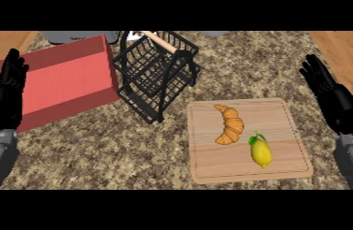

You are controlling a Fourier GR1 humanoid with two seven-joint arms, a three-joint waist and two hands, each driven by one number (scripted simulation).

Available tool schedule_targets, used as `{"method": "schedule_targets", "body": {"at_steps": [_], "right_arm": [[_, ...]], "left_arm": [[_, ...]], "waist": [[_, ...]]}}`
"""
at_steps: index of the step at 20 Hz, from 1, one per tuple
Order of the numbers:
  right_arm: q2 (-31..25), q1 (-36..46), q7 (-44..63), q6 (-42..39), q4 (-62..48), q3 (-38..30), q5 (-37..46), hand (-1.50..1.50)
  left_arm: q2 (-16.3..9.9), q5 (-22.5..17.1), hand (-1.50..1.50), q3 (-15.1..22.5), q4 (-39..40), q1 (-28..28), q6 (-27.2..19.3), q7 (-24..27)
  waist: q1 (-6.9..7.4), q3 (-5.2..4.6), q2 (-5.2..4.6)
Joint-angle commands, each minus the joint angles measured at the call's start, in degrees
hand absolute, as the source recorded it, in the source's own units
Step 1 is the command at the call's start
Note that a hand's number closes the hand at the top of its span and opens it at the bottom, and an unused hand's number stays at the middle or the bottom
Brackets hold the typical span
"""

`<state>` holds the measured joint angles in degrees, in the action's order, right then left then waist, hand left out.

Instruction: Pick the lemon from the cutting board and place it in the tiered basket

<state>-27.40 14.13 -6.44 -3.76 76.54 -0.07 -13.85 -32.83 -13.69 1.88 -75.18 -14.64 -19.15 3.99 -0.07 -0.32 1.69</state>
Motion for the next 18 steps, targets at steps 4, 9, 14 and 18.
{"method": "schedule_targets", "body": {"at_steps": [4, 9, 14, 18], "right_arm": [[8.51, -3.54, -5.56, 4.49, 16.01, 10.50, 7.45, 1.50], [10.80, -11.49, 0.59, 26.77, 8.46, 3.69, 18.23, -1.50], [17.59, -18.77, -0.58, 39.66, 18.01, 13.75, 33.06, -1.50], [9.05, -22.88, 11.07, 37.11, 27.82, 16.20, 44.31, -1.50]], "left_arm": [[3.55, -3.63, 0.00, 4.04, -4.63, 4.52, 6.12, -4.25], [6.97, -6.83, 0.00, 6.74, -3.62, 7.58, 8.95, -6.79], [6.26, -7.70, 0.00, 7.32, -8.02, 6.63, 10.68, -10.83], [5.95, -8.33, 0.00, 6.13, -8.72, 9.20, 11.91, -8.82]], "waist": [[-0.18, 0.25, -0.92], [-3.53, 0.16, -1.06], [-0.88, 0.24, -1.31], [-1.12, 0.08, -1.20]]}}
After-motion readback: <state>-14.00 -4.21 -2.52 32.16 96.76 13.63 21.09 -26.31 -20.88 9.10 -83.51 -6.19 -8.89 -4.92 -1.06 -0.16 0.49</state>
